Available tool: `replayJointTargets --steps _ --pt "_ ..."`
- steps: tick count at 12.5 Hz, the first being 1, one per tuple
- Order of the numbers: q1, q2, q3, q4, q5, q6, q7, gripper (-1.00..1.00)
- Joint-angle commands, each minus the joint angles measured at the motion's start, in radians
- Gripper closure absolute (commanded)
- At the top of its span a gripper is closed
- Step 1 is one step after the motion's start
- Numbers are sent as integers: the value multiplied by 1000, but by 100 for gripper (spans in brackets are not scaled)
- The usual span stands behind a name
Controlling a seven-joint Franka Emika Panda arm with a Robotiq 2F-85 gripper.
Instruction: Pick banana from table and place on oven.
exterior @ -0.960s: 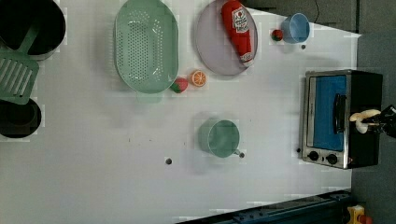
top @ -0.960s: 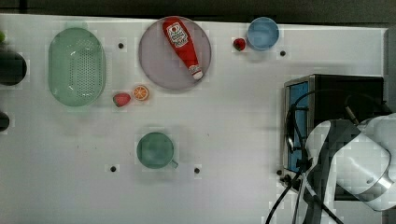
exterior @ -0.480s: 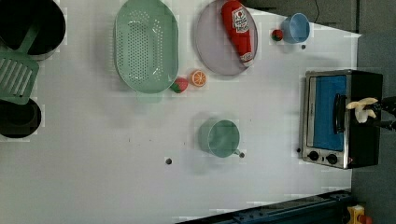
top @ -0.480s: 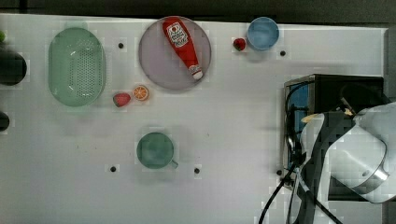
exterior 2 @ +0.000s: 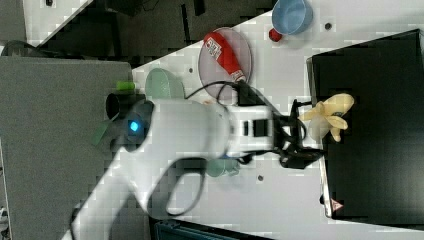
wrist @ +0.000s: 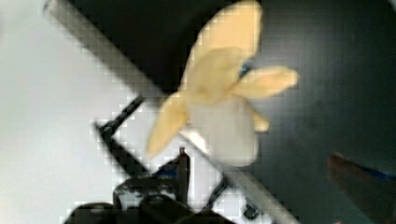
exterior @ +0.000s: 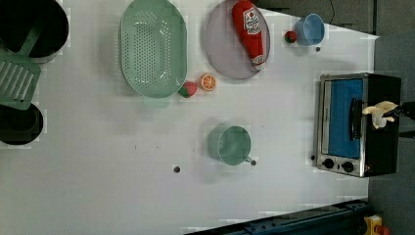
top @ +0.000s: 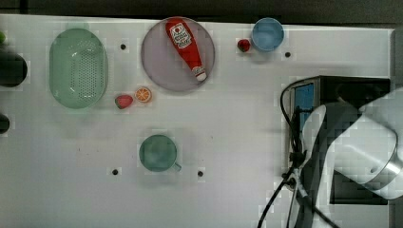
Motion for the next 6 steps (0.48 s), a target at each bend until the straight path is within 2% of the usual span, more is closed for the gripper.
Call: replayJointTargets --steps 1,4,6 --pt "96 -125 92 92 10 -210 -78 -100" --pt "150 -209 244 161 31 -234 240 -100" --pt "172 -259 336 159 31 -241 459 -100"
